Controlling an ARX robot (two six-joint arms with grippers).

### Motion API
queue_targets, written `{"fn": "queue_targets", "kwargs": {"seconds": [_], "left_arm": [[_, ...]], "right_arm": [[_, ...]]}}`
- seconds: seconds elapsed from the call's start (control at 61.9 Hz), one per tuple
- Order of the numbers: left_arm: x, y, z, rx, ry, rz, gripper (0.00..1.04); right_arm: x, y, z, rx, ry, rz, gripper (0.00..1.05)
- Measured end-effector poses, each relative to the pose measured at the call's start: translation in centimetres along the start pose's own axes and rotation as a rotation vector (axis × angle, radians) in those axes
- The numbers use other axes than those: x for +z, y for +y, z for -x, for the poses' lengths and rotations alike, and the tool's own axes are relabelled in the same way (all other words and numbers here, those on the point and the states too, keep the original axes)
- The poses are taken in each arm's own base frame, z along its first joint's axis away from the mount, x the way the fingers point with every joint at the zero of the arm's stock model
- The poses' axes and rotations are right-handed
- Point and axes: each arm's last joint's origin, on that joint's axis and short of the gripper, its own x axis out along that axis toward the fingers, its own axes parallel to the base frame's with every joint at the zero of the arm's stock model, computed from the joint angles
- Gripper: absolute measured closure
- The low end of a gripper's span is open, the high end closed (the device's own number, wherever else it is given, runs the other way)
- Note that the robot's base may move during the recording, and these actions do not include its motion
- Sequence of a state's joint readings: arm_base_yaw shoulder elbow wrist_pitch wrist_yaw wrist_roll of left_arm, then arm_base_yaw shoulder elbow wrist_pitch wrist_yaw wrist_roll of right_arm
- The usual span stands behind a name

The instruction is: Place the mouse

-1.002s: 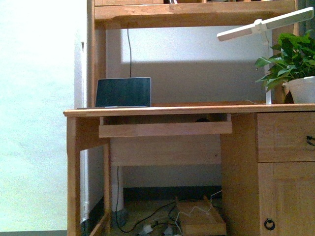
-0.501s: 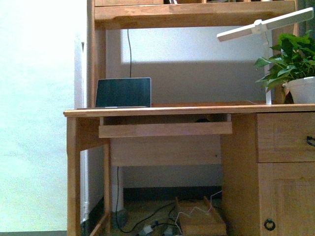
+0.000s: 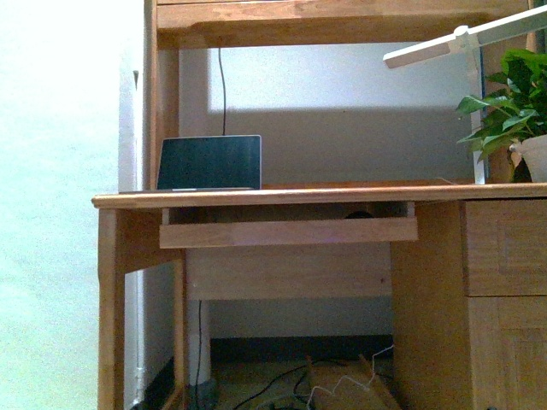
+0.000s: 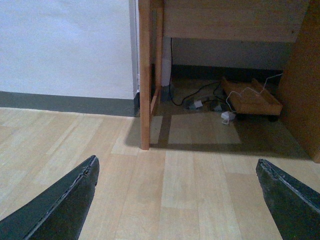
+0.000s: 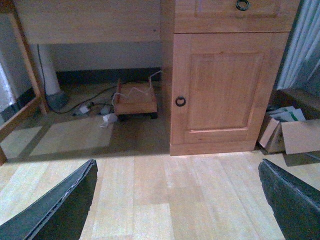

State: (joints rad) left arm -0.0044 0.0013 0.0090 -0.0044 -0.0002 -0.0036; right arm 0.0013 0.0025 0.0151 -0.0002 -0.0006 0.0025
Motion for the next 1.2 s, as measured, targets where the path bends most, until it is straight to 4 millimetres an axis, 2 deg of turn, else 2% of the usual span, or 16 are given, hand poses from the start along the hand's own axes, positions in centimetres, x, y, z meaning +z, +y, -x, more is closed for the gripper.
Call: {"fn": "queue_targets", "kwargs": {"seconds": [1.196], "left_arm": [[0.0, 0.0, 0.0, 0.0, 0.0, 0.0, 0.08]], "right_arm": [[0.0, 0.0, 0.0, 0.0, 0.0, 0.0, 0.07]]}}
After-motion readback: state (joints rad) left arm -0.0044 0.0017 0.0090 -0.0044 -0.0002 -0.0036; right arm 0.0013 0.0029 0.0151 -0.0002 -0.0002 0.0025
